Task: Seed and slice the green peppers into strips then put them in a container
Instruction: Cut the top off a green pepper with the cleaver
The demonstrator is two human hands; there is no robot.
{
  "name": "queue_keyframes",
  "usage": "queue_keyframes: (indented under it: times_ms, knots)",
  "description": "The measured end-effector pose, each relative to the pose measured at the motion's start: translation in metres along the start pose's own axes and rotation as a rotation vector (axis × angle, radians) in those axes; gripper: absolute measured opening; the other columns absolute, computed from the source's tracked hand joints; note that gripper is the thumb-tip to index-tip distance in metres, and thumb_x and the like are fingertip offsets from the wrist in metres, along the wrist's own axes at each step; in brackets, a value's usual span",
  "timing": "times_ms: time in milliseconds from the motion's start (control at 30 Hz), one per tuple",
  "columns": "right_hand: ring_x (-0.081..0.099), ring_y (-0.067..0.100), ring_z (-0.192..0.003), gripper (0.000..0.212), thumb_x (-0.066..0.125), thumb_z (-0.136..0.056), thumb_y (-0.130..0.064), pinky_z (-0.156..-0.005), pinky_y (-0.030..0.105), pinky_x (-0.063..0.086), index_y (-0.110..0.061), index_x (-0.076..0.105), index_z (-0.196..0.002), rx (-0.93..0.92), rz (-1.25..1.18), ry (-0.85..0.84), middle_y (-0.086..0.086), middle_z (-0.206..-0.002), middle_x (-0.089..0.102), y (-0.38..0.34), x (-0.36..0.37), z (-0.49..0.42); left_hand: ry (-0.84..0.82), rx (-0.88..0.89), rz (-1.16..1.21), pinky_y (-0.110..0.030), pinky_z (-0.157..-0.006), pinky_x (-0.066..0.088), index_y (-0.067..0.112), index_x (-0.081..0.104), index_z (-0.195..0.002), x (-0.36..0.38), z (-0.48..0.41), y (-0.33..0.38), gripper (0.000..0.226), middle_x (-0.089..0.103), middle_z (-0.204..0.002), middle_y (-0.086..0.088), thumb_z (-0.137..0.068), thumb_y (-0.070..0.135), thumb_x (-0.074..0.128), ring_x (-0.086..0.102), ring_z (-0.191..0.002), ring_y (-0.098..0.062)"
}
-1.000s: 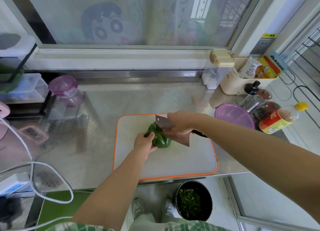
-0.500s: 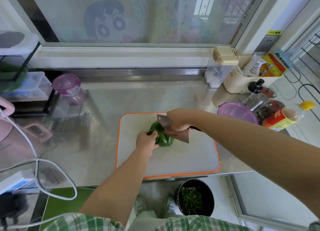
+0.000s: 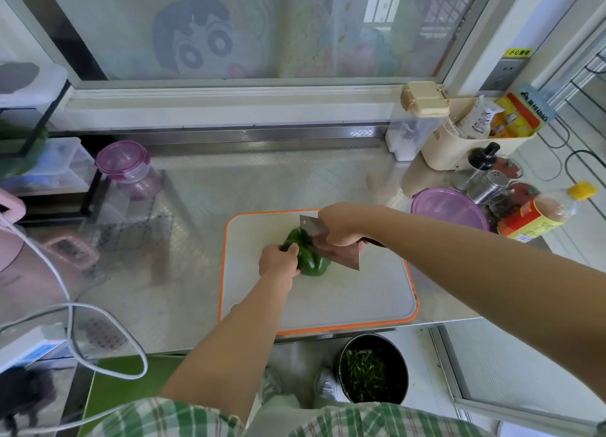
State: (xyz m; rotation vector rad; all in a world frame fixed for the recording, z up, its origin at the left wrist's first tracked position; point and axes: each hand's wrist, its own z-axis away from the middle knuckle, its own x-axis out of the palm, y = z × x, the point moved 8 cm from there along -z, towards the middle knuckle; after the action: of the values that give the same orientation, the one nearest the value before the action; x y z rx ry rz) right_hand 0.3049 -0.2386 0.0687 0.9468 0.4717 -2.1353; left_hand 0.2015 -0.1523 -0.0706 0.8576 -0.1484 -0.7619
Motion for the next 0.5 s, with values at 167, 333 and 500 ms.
queue_keyframes:
  times_ms: [167, 333, 500]
  knots:
    - [0.061, 0.018, -0.045, 0.027, 0.054, -0.093, -0.027, -0.035, 0.017, 0.037, -0.005, 0.059, -0.107, 0.017, -0.022, -0.046, 0.013, -0.09, 0.068, 0.0001, 0.0054, -0.0048, 0.017, 0.017, -0.038, -0.039, -0.077, 0.06, -0.002, 0.059, -0.12, 0.0005, -0.0019, -0.0028, 0.032, 0.062, -0.112, -0.016, -0.096, 0.019, 0.061, 0.062, -0.089, -0.032]
    - [0.055, 0.014, -0.036, 0.024, 0.053, -0.094, -0.022, -0.029, 0.011, 0.031, -0.004, 0.059, -0.108, 0.03, -0.018, -0.056, 0.012, -0.092, 0.068, -0.0015, 0.0048, -0.0013, 0.025, 0.009, -0.079, -0.037, -0.076, 0.06, 0.0, 0.059, -0.121, -0.0014, -0.0007, -0.0006, 0.032, 0.061, -0.105, -0.01, -0.097, 0.021, 0.06, 0.068, -0.091, -0.036]
    - [0.063, 0.02, -0.05, 0.027, 0.05, -0.095, -0.03, -0.04, 0.021, 0.04, -0.006, 0.059, -0.103, 0.007, -0.009, -0.048, 0.011, -0.084, 0.065, 0.0027, 0.0037, 0.0, 0.033, 0.032, -0.121, -0.038, -0.076, 0.061, 0.001, 0.062, -0.118, 0.0007, -0.0027, 0.0001, 0.031, 0.065, -0.106, -0.014, -0.096, 0.023, 0.061, 0.069, -0.089, -0.037]
